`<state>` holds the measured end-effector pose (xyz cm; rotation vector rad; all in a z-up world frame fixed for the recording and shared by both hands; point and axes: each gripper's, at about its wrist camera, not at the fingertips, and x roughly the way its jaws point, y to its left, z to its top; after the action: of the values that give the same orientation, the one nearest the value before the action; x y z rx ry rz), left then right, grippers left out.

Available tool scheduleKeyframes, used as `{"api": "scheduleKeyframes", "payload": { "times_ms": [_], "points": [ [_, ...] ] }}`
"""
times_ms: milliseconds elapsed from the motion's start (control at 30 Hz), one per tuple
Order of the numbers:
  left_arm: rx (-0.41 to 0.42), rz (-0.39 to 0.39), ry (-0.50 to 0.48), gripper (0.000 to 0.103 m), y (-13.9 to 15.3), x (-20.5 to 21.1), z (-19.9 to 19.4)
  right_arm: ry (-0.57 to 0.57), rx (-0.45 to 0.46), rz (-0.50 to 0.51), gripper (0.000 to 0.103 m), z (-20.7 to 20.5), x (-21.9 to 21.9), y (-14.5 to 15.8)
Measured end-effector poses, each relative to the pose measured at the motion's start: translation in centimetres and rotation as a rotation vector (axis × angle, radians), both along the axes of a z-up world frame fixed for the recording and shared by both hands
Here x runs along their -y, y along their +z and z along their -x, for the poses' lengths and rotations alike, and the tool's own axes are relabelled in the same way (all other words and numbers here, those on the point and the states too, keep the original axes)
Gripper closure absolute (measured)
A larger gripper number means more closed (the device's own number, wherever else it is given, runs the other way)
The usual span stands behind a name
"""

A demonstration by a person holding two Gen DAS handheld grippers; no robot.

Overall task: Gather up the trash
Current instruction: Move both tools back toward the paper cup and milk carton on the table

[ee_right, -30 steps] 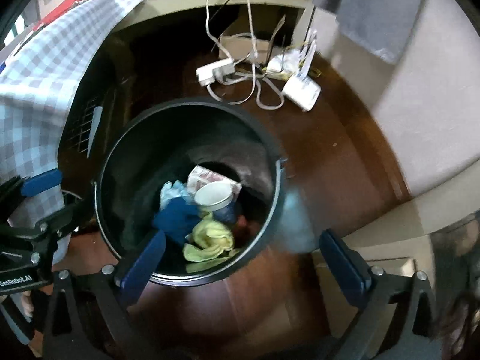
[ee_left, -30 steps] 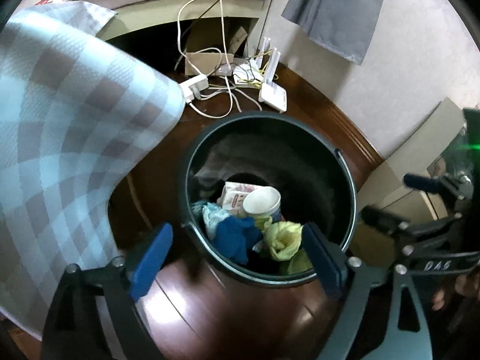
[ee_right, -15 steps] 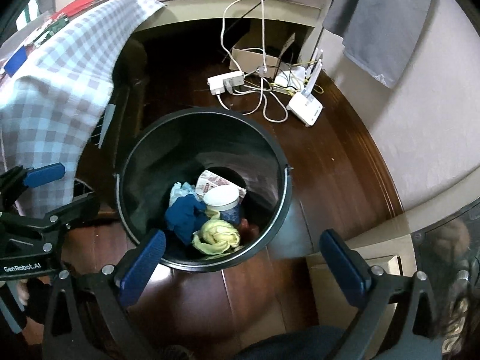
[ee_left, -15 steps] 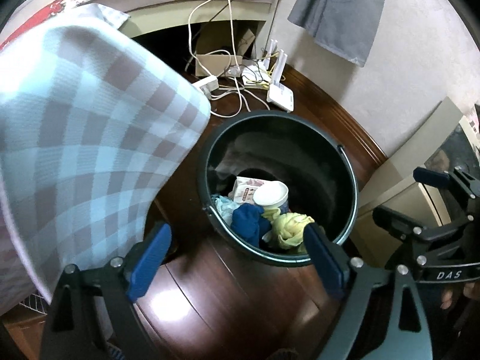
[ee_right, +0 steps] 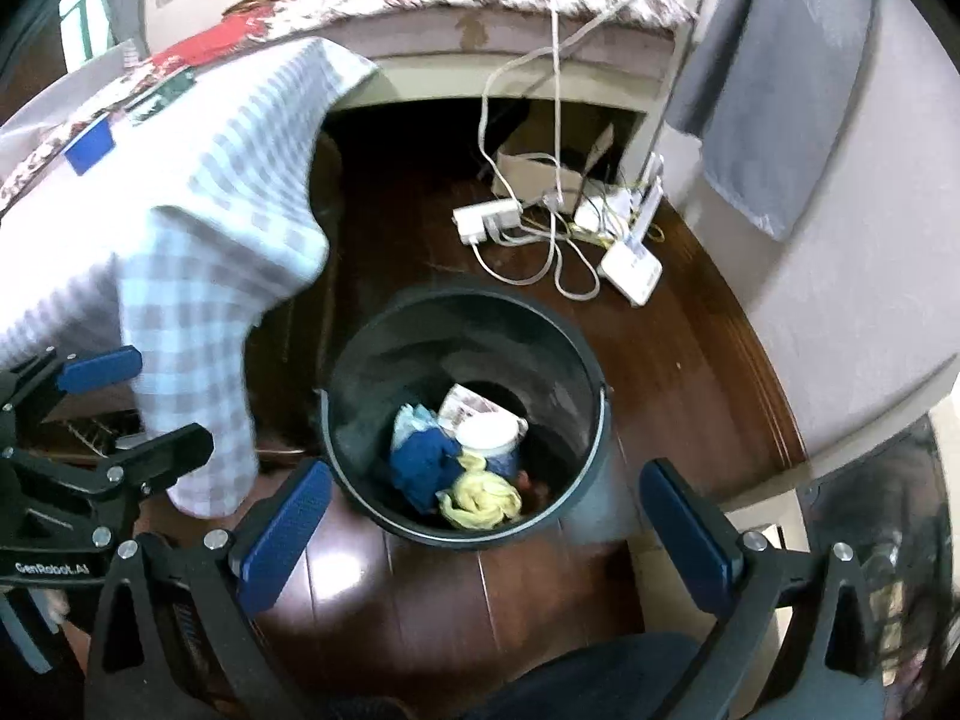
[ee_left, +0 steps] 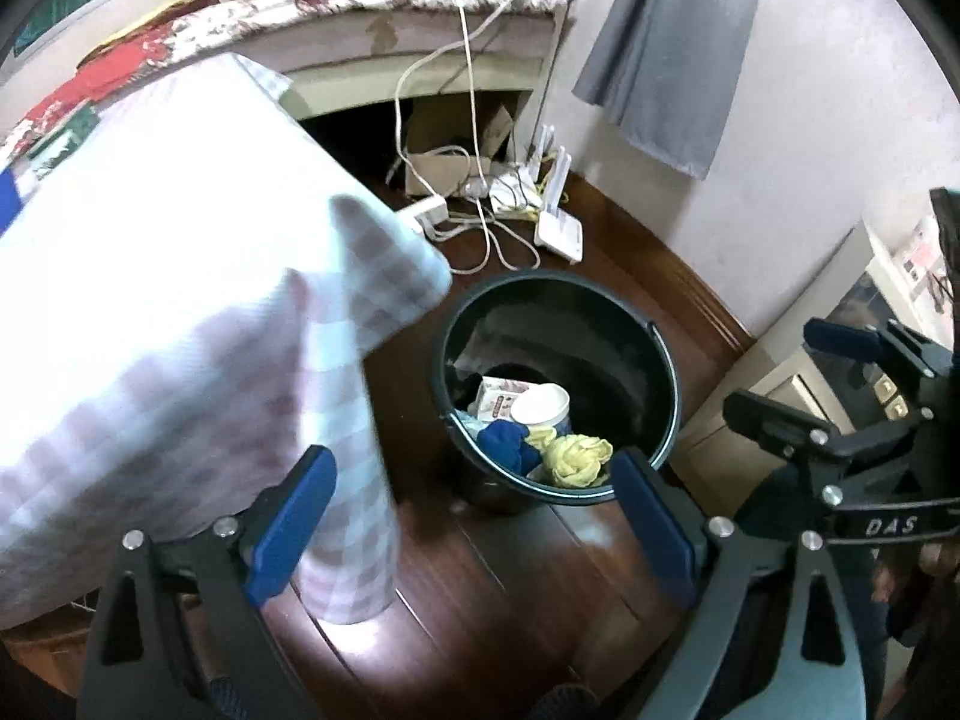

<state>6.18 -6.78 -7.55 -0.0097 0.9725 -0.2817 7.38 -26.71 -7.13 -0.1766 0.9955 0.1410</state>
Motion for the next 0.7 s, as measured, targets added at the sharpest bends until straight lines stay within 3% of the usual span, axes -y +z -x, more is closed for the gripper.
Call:
{"api": "scheduleKeyframes", "payload": {
  "times_ms": [333,700],
  "points": [
    [0.127,-0.008,0.083,0.008,4.9,-5.2,2.7,0.085,0.096,-0.015,0.0,0.6,-4.0,4.4],
    [0.219,0.013,0.29,0.006,7.3,-13.0,2.1,0.169,0.183,-0.082,0.0,-1.0,-9.9,8.5]
  ]
}}
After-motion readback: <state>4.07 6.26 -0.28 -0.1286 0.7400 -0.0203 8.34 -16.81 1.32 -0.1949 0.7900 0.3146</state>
